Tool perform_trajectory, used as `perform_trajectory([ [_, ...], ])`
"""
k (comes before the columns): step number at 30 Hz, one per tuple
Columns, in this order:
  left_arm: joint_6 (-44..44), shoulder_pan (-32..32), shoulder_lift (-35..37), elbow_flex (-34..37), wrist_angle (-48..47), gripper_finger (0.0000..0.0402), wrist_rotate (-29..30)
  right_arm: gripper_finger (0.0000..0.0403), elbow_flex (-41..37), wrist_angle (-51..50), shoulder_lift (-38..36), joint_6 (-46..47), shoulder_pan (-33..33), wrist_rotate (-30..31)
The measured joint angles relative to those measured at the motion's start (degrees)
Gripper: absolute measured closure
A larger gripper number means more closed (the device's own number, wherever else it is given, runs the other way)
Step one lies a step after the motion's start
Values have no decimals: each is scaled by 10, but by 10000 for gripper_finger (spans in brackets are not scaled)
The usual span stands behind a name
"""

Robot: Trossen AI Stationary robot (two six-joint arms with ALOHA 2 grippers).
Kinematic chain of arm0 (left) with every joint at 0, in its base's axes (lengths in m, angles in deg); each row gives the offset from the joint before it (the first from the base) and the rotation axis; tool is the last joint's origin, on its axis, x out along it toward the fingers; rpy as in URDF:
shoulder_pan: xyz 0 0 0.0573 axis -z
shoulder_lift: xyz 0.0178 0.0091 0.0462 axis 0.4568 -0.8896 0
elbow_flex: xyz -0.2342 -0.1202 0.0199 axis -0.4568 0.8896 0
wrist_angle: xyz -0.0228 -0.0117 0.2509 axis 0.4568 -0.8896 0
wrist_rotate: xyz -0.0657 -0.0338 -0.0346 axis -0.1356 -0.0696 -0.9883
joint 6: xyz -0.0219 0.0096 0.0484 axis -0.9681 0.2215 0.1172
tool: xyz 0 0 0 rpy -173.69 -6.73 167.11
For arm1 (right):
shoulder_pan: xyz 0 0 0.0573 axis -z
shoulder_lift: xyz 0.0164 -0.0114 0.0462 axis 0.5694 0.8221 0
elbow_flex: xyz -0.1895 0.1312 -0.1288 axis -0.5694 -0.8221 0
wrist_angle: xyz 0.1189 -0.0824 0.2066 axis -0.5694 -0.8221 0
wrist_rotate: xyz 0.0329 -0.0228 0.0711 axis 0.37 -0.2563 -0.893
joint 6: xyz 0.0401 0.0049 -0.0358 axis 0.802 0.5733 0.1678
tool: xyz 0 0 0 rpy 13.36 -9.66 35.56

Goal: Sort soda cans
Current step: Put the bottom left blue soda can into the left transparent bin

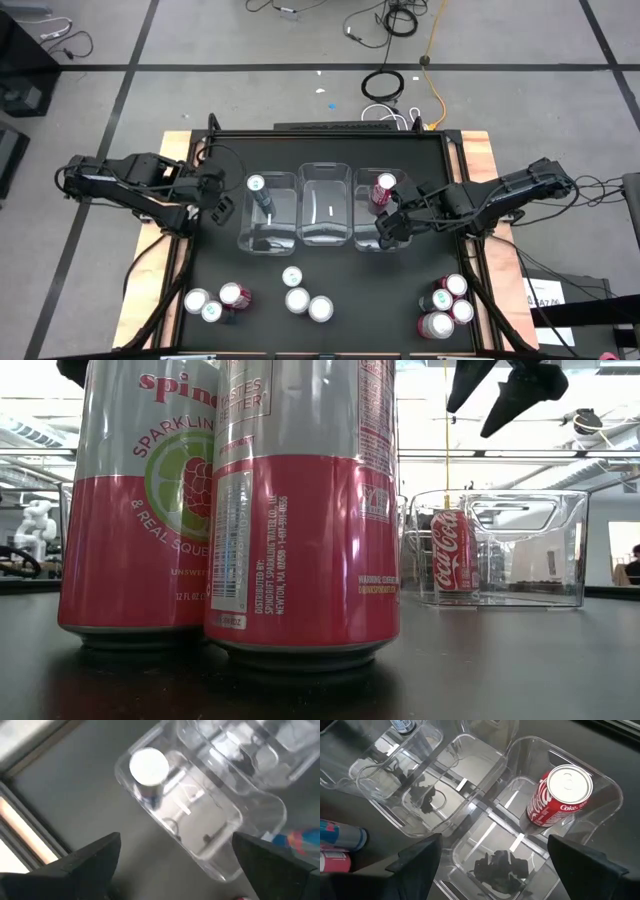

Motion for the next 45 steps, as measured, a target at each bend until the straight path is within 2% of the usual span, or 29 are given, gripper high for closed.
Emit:
perform_trajectory([
  [4, -3, 0, 0, 0, 15, 19, 88, 49, 0, 9, 0, 0, 0, 0],
  [6, -3, -1, 0, 0, 25, 25, 95, 49, 0, 13, 0, 0, 0, 0],
  [16, -5, -1, 0, 0, 113, 27, 71, 49, 0, 14, 0, 0, 0, 0],
  [21, -8, -1, 0, 0, 130, 27, 12, 49, 0, 14, 0, 0, 0, -2],
  [26, -80, 6, 0, 0, 122, 27, -25, 49, 0, 14, 0, 0, 0, -2],
  [33, -171, 76, 0, 0, 122, 27, -31, 49, 0, 14, 0, -4, 0, -5],
  [39, -258, 168, -7, 0, 121, 27, 12, 49, 0, 14, 0, -15, -1, -19],
  [45, -275, 252, -68, 0, 147, 27, -7, 49, 0, 14, 0, -23, -1, -31],
])
